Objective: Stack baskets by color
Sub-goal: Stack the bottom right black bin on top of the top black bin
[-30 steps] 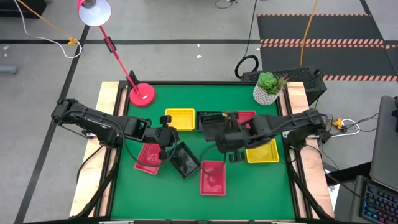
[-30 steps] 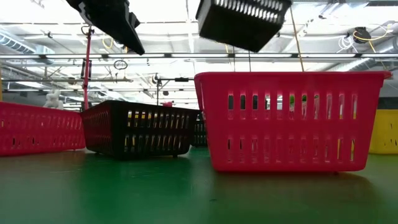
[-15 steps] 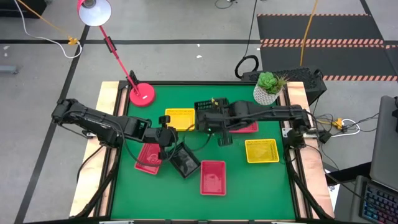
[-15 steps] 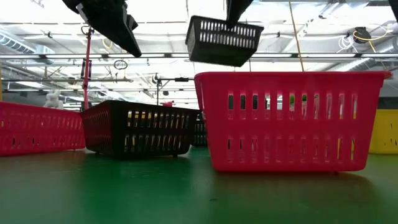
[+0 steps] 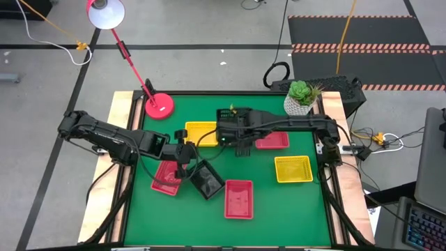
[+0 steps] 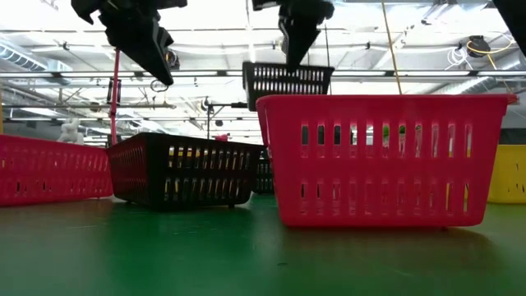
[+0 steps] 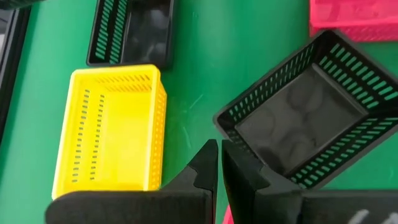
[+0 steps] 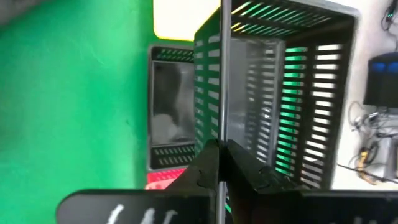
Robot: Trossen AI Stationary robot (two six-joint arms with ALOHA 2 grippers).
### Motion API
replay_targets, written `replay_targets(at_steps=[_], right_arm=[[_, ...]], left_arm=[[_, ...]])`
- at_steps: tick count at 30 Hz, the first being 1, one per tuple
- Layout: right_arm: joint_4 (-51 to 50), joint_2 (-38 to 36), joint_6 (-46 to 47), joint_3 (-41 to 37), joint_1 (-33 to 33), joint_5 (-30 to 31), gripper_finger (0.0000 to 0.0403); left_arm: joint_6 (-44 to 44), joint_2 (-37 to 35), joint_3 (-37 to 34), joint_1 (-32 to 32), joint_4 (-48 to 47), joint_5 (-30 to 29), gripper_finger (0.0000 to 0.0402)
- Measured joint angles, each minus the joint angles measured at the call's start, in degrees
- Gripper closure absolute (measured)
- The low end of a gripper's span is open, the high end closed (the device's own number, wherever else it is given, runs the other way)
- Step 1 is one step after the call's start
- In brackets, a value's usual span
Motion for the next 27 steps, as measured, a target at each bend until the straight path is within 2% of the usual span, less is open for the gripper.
replay_targets(at_steps=[8, 16, 19, 24, 27], right_arm=[[4.66, -0.03, -1.85, -8.48, -0.08, 0.02, 0.0399], [8.99, -0.01, -1.64, -14.04, -0.11, -0.16, 0.0399], [10.60, 0.00, -1.74, -15.53, -0.11, -0.20, 0.0399], [13.91, 0.00, -1.77, -17.92, -0.09, -0.20, 0.0399], [16.20, -0.02, -1.74, -19.24, -0.17, -0.21, 0.0399]], left_arm=[[-0.49, 0.00, 0.00, 0.00, -1.70, -0.02, 0.0376], [-4.47, -0.19, -0.85, 0.41, -7.89, -2.23, 0.0376], [-4.52, -1.67, -0.90, 0.41, -7.14, -2.53, 0.0376], [-5.47, -5.30, -0.90, 0.39, -6.31, -7.08, 0.0376], [-6.48, -6.96, -0.90, 0.21, -6.21, -7.80, 0.0376]])
